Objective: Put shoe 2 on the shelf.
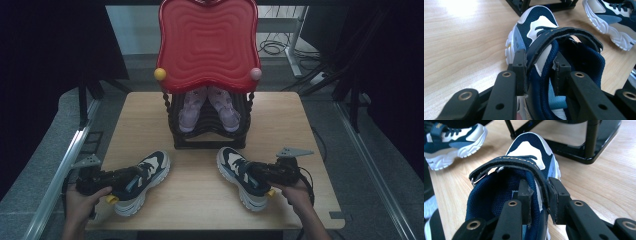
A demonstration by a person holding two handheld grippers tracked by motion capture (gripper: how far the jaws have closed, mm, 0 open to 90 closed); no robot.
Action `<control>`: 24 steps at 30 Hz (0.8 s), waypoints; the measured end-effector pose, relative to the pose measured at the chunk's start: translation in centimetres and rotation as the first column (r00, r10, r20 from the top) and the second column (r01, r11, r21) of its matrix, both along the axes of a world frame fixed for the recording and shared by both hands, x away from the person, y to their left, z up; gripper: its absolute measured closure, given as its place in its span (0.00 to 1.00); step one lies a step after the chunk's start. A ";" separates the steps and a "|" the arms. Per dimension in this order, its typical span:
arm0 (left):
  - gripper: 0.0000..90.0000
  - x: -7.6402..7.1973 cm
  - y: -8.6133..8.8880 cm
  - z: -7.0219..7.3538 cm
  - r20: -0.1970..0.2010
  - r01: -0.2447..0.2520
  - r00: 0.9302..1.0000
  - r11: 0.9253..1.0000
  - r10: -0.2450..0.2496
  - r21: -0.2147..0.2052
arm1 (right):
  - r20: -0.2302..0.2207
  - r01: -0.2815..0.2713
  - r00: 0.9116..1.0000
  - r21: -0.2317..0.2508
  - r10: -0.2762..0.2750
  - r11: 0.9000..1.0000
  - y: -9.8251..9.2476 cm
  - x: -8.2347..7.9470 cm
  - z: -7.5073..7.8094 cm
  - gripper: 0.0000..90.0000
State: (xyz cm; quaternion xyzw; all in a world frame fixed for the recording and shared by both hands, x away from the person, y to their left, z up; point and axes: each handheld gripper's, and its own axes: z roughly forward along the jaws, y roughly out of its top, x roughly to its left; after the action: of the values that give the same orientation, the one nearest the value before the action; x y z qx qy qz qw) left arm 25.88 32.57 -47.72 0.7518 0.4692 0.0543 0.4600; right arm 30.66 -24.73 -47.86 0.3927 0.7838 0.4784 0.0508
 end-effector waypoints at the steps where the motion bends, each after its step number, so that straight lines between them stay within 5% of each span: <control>1: 0.77 -0.1 0.0 0.0 0.006 -0.007 1.000 1.000 0.007 -0.007 | 0.006 0.007 1.000 0.011 -0.007 1.000 -0.2 -0.2 0.0 0.82; 13: 0.77 -0.5 0.3 0.6 0.054 -0.050 0.997 0.995 0.055 -0.086 | 0.045 0.098 0.993 0.129 -0.105 0.987 -2.4 -2.2 -0.1 0.81; 24: 0.77 -0.3 -0.1 0.5 0.067 -0.071 0.995 0.992 0.079 -0.105 | 0.059 0.174 0.981 0.148 -0.184 0.974 -4.8 -3.3 -0.3 0.81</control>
State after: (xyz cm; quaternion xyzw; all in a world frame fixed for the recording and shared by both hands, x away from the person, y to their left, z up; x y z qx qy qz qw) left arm 25.54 32.46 -47.27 0.7067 0.4827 0.0742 0.5120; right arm 27.32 -29.51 -48.18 0.4468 0.7069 0.5402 0.0938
